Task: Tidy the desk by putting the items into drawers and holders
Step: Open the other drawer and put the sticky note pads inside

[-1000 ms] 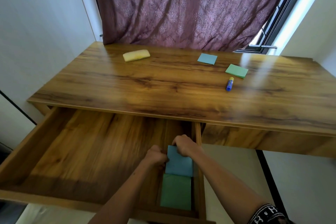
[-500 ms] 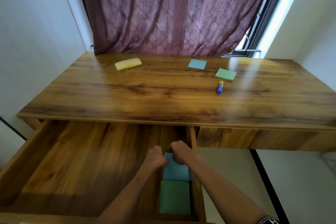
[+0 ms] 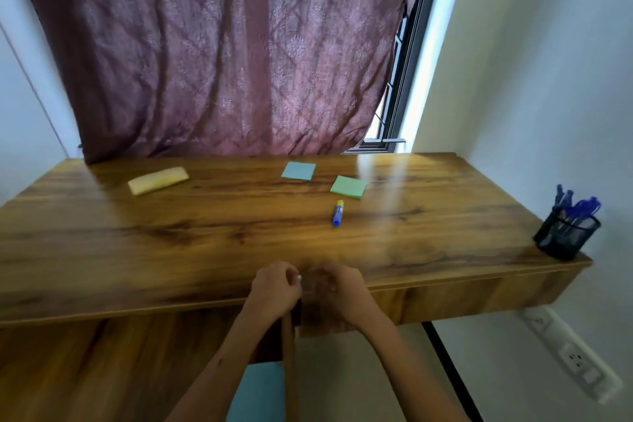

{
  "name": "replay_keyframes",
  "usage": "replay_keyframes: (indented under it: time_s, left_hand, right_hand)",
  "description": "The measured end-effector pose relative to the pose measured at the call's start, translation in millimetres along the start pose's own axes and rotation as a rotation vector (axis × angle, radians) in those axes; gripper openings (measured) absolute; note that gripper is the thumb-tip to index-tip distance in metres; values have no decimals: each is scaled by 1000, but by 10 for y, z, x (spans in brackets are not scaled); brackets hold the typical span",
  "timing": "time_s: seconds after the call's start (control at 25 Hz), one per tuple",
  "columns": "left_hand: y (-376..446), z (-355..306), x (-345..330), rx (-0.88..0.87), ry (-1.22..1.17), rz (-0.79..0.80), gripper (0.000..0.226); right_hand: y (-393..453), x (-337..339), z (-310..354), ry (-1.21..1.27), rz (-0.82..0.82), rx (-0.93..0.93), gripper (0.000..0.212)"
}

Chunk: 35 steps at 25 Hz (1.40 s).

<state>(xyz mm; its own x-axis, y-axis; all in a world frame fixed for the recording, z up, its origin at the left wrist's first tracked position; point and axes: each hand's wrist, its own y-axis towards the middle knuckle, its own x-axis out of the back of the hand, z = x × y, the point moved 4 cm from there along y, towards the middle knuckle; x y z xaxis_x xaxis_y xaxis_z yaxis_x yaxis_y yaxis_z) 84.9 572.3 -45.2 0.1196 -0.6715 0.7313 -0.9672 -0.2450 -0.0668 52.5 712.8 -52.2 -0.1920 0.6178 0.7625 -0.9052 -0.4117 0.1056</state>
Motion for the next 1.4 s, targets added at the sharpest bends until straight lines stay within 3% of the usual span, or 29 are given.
replay_keyframes:
  time_s: [0.28,0.56,0.96,1.24,1.4]
  left_hand:
    - [464,-760,-491,-9,-86,-156,19]
    - [891,-1015,-715,92,-102,-247,21]
    - [2324,-809,-518,236,-116,-313,17]
    - [3531,-685,-357,259,-8,-371,49]
    - [4053,-507,-394,300,62,-322,53]
  right_hand:
    - [438,896,-916,32,-36,-71,33]
    - [963,1237,-1328,76,-15,-110,47]
    - [2401,1060,-1697,11,62,-271,71]
    - [3320,853,-1855,-212,167,-355,92]
    - [3586,754,-1888,-361,277,-391,109]
